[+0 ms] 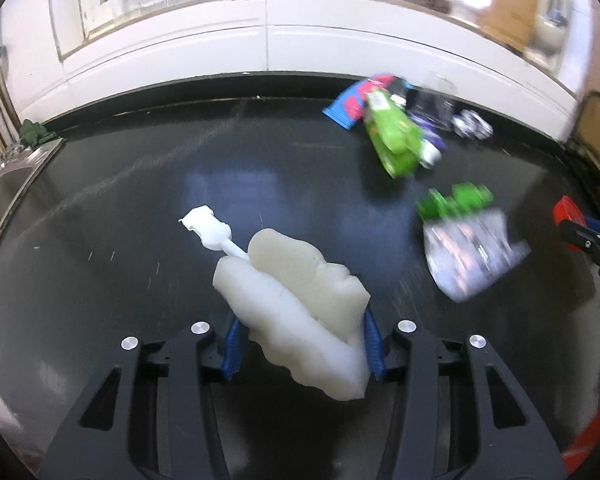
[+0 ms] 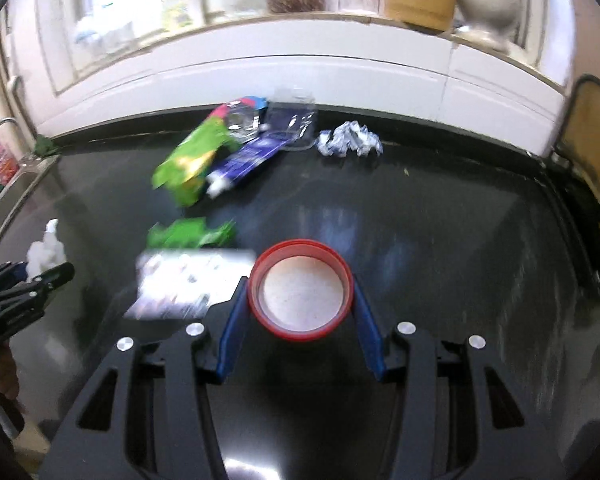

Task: Collect trash
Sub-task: 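Grasp the white foam brush with the left tool while the right tool grasps the red-rimmed lid, then carry foam brush and lid over the black bin and open both tools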

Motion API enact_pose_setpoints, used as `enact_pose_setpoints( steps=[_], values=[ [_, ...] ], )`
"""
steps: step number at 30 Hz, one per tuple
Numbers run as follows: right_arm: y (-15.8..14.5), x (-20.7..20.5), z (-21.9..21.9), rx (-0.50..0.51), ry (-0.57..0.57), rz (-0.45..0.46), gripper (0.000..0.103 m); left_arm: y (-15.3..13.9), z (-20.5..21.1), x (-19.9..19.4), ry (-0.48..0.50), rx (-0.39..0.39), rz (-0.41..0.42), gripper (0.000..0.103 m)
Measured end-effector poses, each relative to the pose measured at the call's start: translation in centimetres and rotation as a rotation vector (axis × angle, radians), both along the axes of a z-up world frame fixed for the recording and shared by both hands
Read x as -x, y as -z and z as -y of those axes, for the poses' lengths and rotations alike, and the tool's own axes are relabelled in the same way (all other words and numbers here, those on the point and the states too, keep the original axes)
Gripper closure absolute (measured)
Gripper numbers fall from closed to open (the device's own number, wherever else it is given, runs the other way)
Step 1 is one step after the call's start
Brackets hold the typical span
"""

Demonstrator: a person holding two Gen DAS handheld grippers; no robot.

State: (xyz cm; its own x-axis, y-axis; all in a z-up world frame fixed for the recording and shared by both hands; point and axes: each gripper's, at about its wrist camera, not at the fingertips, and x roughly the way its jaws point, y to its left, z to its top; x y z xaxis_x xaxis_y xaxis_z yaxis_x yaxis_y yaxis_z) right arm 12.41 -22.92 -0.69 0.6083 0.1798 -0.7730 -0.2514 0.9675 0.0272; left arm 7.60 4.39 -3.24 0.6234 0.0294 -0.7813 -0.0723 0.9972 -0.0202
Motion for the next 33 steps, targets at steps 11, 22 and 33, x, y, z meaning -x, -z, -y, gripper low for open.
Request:
enact_pose_setpoints(
  steps=[11, 22, 33],
  values=[
    [0.7, 10.2, -0.8, -0.008, -0.003, 0.009, 0.054, -0.1, 3.4, 6.5, 0.072, -0.026, 0.021, 0.056],
    [-0.7, 9.4, -3.4, -0.024, -0.049, 0.025, 0.054, -1.0, 0.9, 7.0, 0.036, -0.022, 0.045, 0.056],
    [-2.6, 11.1, -20.7, -0.101, -0.409, 0.036, 0.054, -3.4, -10.0, 13.5, -0.177, -0.078, 0.085, 0.056]
  ],
)
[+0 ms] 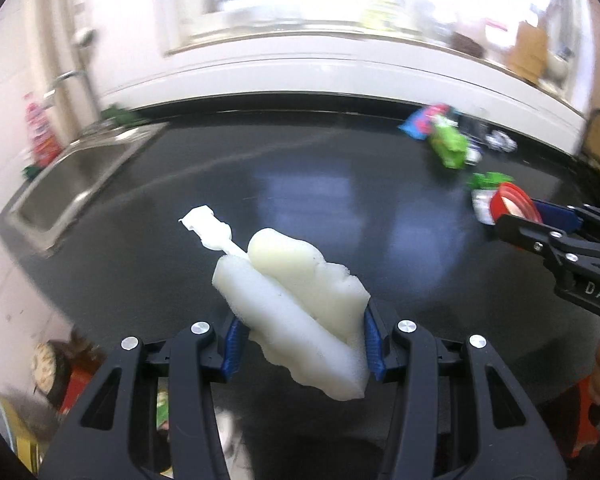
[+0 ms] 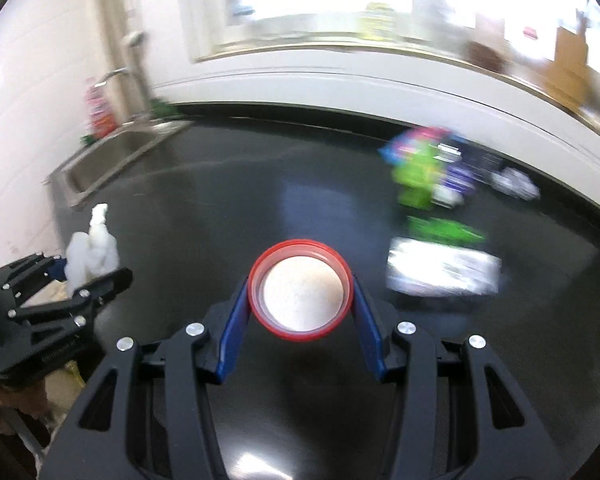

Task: Collect trash
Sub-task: 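Carry foam brush and lid over the black bin and open both tools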

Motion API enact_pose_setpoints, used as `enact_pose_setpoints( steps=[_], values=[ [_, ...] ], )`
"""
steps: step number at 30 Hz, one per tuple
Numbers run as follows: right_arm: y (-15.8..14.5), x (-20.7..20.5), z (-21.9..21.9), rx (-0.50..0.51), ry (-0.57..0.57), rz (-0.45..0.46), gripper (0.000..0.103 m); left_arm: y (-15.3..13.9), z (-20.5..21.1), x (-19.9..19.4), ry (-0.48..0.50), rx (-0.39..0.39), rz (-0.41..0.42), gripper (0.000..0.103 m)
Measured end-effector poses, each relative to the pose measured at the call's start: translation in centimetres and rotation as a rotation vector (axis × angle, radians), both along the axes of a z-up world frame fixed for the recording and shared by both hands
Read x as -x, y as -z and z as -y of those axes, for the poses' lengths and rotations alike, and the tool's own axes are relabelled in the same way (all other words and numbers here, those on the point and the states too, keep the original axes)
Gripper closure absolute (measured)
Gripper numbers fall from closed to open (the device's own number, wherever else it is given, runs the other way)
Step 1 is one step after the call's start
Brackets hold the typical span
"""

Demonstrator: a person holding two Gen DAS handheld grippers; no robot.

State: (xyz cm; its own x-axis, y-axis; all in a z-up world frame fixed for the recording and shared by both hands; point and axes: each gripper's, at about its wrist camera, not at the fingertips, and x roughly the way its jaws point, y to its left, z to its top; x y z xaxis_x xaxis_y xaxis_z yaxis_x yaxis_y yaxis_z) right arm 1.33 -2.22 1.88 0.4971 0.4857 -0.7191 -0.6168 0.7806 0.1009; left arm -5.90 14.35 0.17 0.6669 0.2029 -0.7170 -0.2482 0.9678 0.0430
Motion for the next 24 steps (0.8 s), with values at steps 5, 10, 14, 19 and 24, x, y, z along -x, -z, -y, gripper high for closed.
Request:
enact_pose_setpoints(
  steps=[5, 10, 14, 19, 24],
  values=[
    [0.4, 3.4, -10.3, -0.022, -0.209, -0.046, 0.054, 0.4, -7.3, 5.6, -0.181, -0.030, -0.013, 0.056],
    [2.2, 9.1, -20.0, -0.006, -0.432, -0.081, 0.054, 1.9, -13.5, 11.8, -0.355, -0.017, -0.033, 0.056],
    [4.3, 13.3, -25.3, 0.029, -0.568, -0.114, 0.054, 4.6, -18.3, 17.2, -0.473, 0.010, -0.091, 0.056],
    [8.1, 17.5, -30.6, 0.094, -0.689, -0.169, 0.054, 8.9, -21.7, 20.8, -0.527, 0.071, -0.142, 0.056],
    [12.3, 19.0, -34.2, 0.156, -0.717, -0.226, 0.054, 13.5, -24.1, 22.6, -0.510, 0.140, -0.143, 0.056]
  ],
)
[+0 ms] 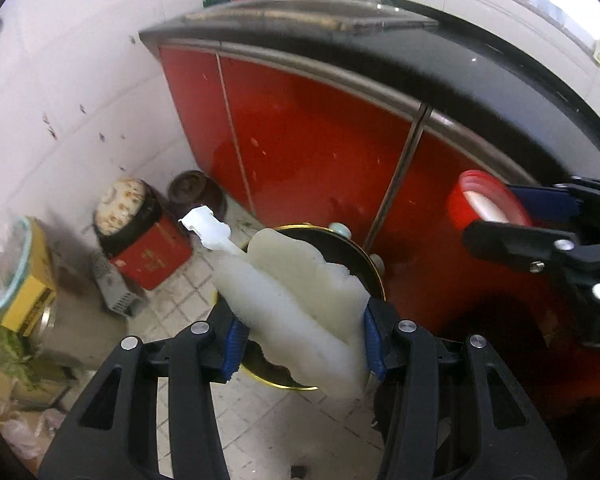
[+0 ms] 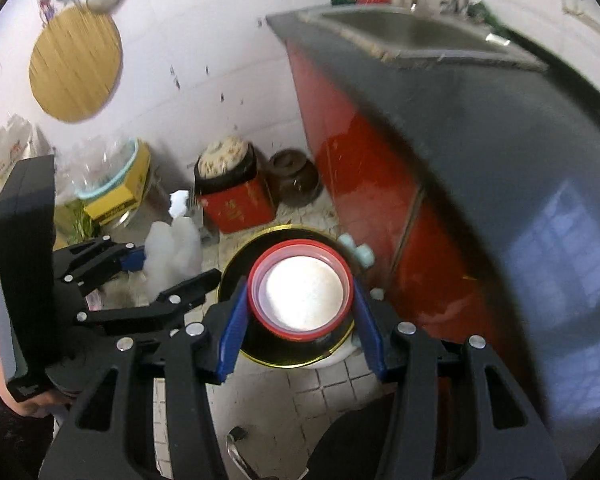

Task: Collect trash
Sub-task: 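Carry foam brush and lid over the black bin and open both tools, then move both open tools back over the counter toward the remaining trash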

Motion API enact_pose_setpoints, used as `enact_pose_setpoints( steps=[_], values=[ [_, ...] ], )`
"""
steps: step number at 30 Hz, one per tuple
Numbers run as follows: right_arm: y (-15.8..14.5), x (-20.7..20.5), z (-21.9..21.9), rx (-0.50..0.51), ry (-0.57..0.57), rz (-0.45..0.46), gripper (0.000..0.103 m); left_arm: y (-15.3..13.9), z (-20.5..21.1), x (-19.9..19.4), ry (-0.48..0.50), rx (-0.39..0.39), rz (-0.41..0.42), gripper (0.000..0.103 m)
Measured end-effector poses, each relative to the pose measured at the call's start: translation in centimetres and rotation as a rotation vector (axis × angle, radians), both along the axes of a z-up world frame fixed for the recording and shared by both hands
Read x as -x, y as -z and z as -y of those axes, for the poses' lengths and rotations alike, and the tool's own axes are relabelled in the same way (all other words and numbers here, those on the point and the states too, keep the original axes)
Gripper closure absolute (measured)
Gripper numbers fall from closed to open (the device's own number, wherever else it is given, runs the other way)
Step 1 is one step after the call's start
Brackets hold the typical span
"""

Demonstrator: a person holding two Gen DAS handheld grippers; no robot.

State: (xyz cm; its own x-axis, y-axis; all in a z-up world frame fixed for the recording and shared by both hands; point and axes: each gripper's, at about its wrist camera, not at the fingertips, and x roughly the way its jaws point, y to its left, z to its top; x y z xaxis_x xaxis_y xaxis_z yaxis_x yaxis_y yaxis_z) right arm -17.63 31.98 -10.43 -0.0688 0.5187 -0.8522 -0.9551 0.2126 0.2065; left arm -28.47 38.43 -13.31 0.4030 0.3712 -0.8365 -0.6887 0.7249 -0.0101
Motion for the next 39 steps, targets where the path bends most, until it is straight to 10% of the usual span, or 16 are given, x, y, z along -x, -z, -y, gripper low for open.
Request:
enact_pose_setpoints(
  steps=[15, 17, 39],
  values=[
    [6.7, -1.0, -6.0, 0.127, 0.024, -0.050, 0.053, 7.9, -3.9, 0.2, 0.013, 0.129, -0.011, 0.050],
    [6.9, -1.1, -6.3, 0.127, 0.025, -0.055, 0.040, 8.0, -4.1, 0.1, 0.014, 0.135, -0.007, 0.038],
    [1.3, -1.5, -2.0, 0.015, 0.040, -0.025, 0.028, 7.5, -3.9, -0.6, -0.015, 0.105, -0.127, 0.007]
  ],
)
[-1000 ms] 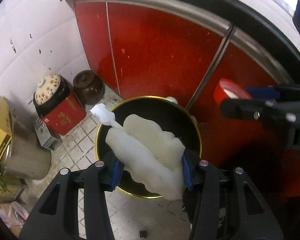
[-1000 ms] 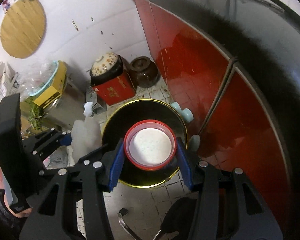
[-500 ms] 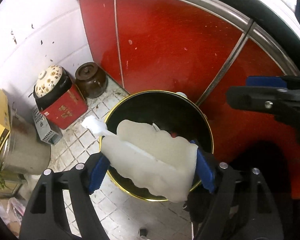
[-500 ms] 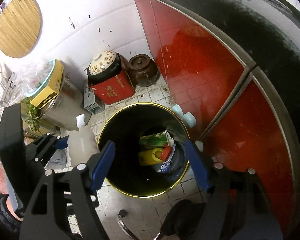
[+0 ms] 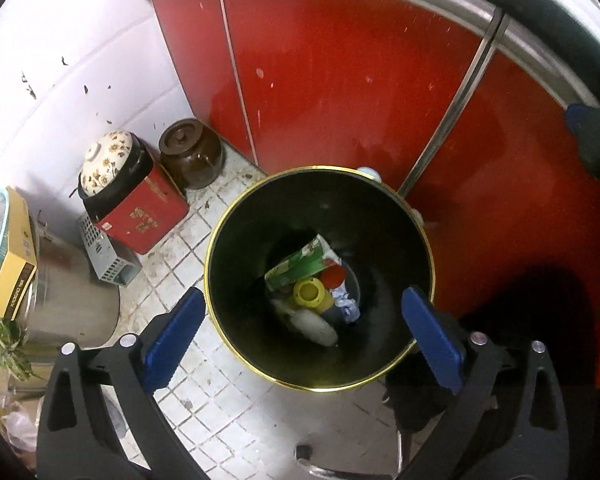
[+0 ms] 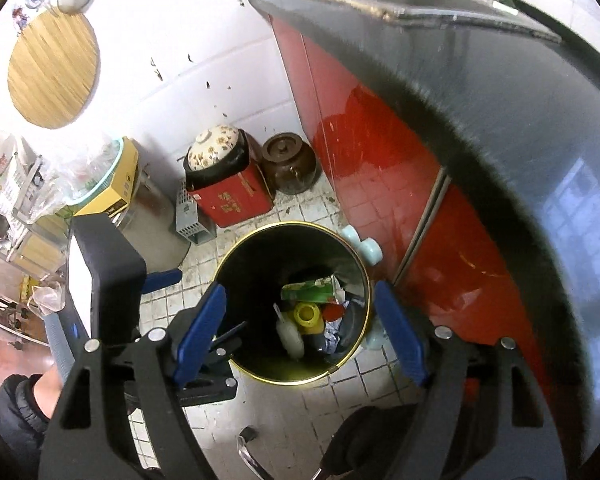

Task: Collect trash
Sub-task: 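Move both open tools back over the counter toward the remaining trash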

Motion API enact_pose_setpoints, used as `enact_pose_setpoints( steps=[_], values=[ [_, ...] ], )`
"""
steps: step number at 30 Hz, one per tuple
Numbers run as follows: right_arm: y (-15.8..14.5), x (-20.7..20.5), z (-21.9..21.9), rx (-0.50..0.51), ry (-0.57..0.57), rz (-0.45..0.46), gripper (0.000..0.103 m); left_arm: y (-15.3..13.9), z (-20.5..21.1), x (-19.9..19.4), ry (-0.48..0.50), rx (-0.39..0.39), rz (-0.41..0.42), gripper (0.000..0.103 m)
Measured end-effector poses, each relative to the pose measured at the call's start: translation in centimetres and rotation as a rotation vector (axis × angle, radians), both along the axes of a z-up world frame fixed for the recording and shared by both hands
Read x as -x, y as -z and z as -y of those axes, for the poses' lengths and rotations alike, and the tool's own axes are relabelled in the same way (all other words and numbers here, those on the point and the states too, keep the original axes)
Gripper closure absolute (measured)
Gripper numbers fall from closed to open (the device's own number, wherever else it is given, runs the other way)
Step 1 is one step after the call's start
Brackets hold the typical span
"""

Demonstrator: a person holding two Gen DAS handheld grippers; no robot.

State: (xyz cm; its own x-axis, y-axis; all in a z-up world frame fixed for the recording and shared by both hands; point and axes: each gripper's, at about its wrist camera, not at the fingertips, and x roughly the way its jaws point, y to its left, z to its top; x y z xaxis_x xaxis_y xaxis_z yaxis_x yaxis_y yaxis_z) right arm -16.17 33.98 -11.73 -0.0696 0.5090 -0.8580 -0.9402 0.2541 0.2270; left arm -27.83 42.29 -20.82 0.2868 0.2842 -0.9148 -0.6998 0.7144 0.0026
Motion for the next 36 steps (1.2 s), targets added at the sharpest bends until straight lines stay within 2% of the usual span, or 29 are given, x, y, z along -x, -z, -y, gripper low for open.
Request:
enact_pose_setpoints(
  steps=[6, 8, 12, 15, 21, 27, 32, 36],
  values=[
    [-4.3, -0.8, 4.5, -0.078, 0.048, 0.030, 0.027, -5.3, 2.6, -0.4, 0.009, -0.124, 0.052, 0.007],
    [-6.2, -1.9, 7.1, -0.115, 0.088, 0.043, 0.022, -7.7, 4.1, -1.0, 0.035, -0.157, 0.095, 0.007],
    [-10.9, -5.6, 15.2, -0.188, 0.242, 0.108, 0.019, -12.6, 8.2, -3.8, 0.141, -0.207, 0.189, 0.007],
    [-13.6, -9.0, 22.1, -0.208, 0.390, 0.168, 0.018, -15.7, 12.5, -7.7, 0.252, -0.229, 0.231, 0.007],
    [-17.0, -14.5, 37.5, -0.183, 0.710, 0.292, 0.018, -19.1, 22.5, -16.1, 0.486, -0.187, 0.324, 0.007],
    [-17.4, -17.3, 50.9, -0.133, 0.960, 0.318, 0.018, -20.3, 32.7, -23.0, 0.687, -0.105, 0.365, 0.007],
    [-16.3, -18.1, 57.5, -0.107, 1.064, 0.310, 0.018, -20.3, 38.9, -26.7, 0.795, -0.106, 0.359, 0.007],
    [-15.1, -19.1, 59.5, -0.095, 1.099, 0.296, 0.018, -20.3, 40.1, -28.2, 0.822, -0.101, 0.345, 0.007]
  ],
)
